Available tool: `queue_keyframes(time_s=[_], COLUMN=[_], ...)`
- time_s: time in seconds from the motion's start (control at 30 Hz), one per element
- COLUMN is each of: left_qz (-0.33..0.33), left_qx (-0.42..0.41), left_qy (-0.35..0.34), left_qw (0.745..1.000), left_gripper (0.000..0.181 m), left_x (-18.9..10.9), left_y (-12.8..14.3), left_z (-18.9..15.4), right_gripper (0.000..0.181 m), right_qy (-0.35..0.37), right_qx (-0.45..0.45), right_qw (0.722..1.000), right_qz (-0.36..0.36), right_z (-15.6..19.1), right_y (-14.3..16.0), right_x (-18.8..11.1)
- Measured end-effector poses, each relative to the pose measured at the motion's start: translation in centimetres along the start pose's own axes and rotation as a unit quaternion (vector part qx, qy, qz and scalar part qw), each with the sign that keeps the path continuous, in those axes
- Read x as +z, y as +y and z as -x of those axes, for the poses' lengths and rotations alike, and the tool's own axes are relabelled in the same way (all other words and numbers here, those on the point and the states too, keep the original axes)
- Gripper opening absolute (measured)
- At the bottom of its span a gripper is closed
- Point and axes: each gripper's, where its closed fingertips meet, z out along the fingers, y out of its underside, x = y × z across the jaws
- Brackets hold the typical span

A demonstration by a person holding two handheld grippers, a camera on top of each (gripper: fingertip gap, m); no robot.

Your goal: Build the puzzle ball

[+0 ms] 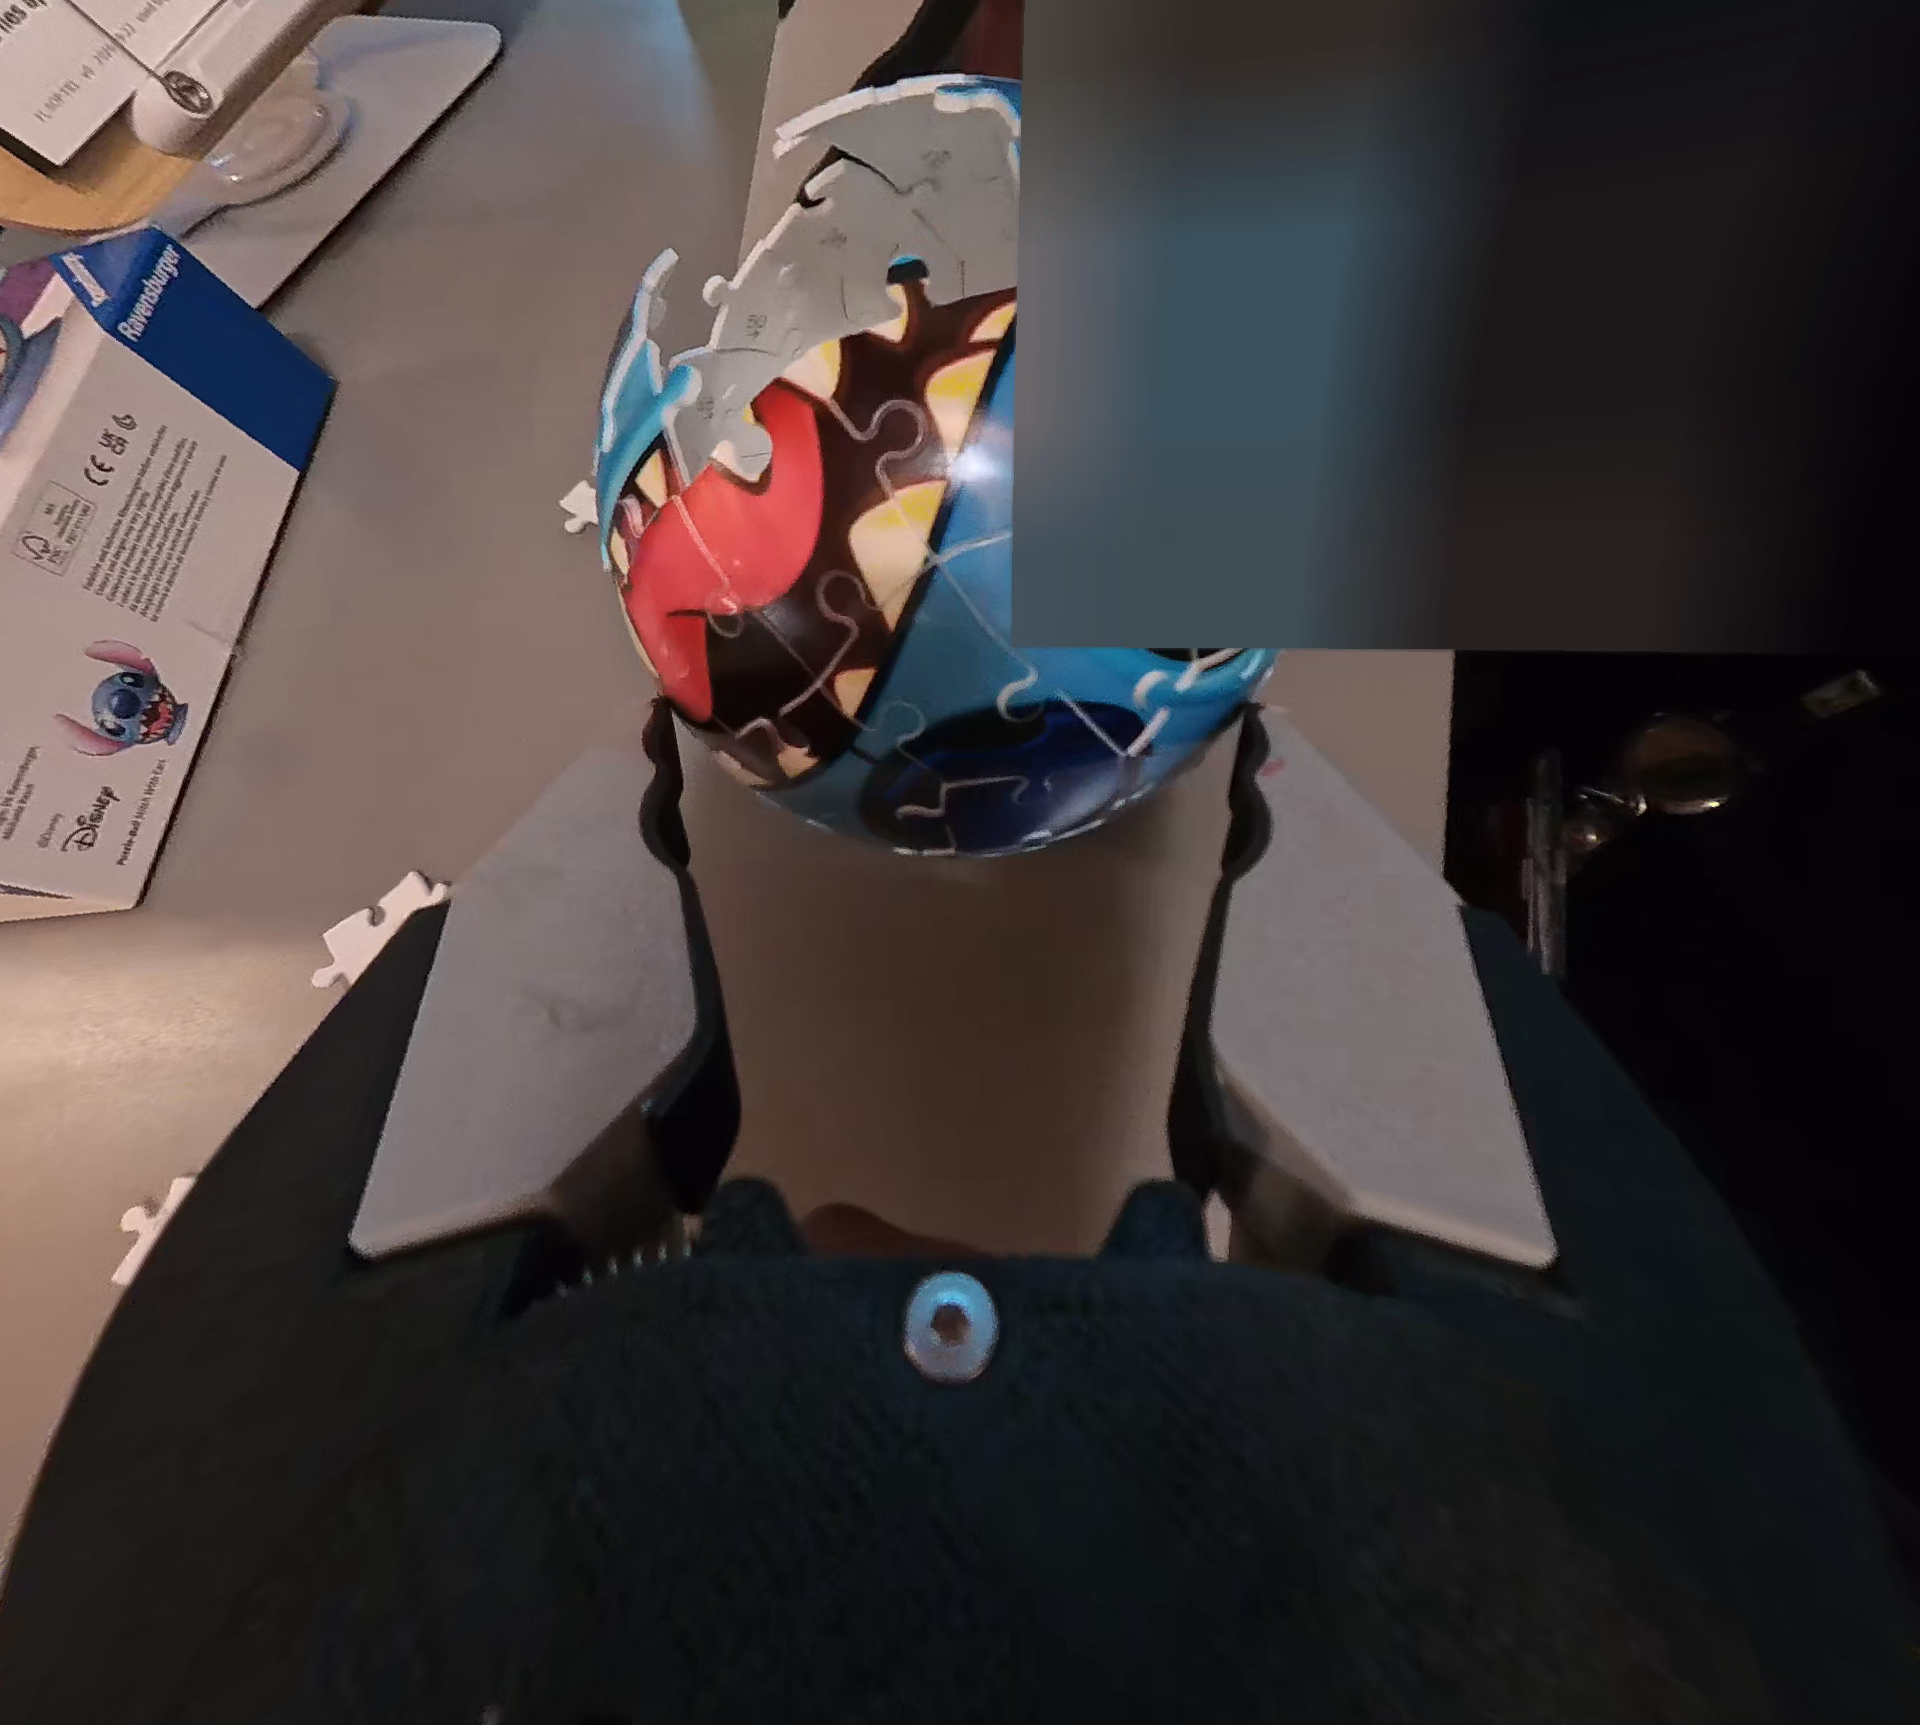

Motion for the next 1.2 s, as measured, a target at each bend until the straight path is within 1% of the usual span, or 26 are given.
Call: queue_keyframes(time_s=[0.1, 0.17, 0.23, 0.37, 0.43, 0.5, 0.57, 0.67, 0.77, 0.9, 1.0, 1.2], left_qz=[0.0, 0.011, 0.015, -0.001, -0.001, 0.003, 0.007, 0.012, 0.013, 0.031, 0.045, 0.02], left_qx=[0.008, 0.016, 0.011, -0.039, -0.061, -0.078, -0.087, -0.068, -0.04, 0.014, 0.005, -0.022], left_qy=[-0.012, -0.019, -0.012, 0.027, 0.047, 0.053, 0.059, 0.049, 0.029, -0.008, -0.008, 0.013], left_qw=[1.0, 1.0, 1.0, 0.999, 0.997, 0.995, 0.994, 0.996, 0.999, 0.999, 0.999, 0.999], left_gripper=[0.104, 0.102, 0.105, 0.106, 0.105, 0.105, 0.106, 0.108, 0.108, 0.105, 0.105, 0.103], left_x=[0.0, 0.0, 0.0, -0.4, -0.6, -0.4, -0.1, 0.2, 0.3, 0.4, 0.6, 0.1], left_y=[0.1, 0.6, 0.8, 0.0, -0.2, -0.2, -0.1, 0.0, 0.1, 0.8, 1.4, 0.6], left_z=[0.0, -0.1, -0.3, -0.4, -0.3, -0.1, -0.2, -0.2, -0.1, 0.1, 0.0, -0.1], right_gripper=[0.11, 0.108, 0.108, 0.111, 0.117, 0.117, 0.116, 0.115, 0.115, 0.115, 0.115, 0.113], right_qy=[0.015, 0.027, 0.03, -0.008, -0.033, -0.05, -0.065, -0.079, -0.069, -0.032, -0.013, -0.027], right_qx=[-0.03, -0.052, -0.058, 0.008, 0.051, 0.081, 0.104, 0.121, 0.102, 0.042, 0.012, 0.034], right_qw=[0.999, 0.998, 0.998, 1.0, 0.998, 0.995, 0.992, 0.989, 0.992, 0.998, 1.0, 0.999], right_qz=[0.011, 0.02, 0.024, 0.005, -0.004, -0.014, -0.02, -0.022, -0.023, -0.015, -0.003, -0.006], right_z=[-0.1, -0.2, -0.1, 0.0, 0.1, 0.0, 0.1, 0.2, 0.2, 0.1, 0.0, -0.1], right_y=[0.3, 0.6, 0.7, 0.4, 0.3, 0.0, -0.1, -0.1, -0.1, -0.2, 0.1, 0.2], right_x=[0.0, 0.0, 0.1, -0.1, -0.2, -0.1, 0.1, 0.4, 0.4, 0.4, 0.5, 0.1])
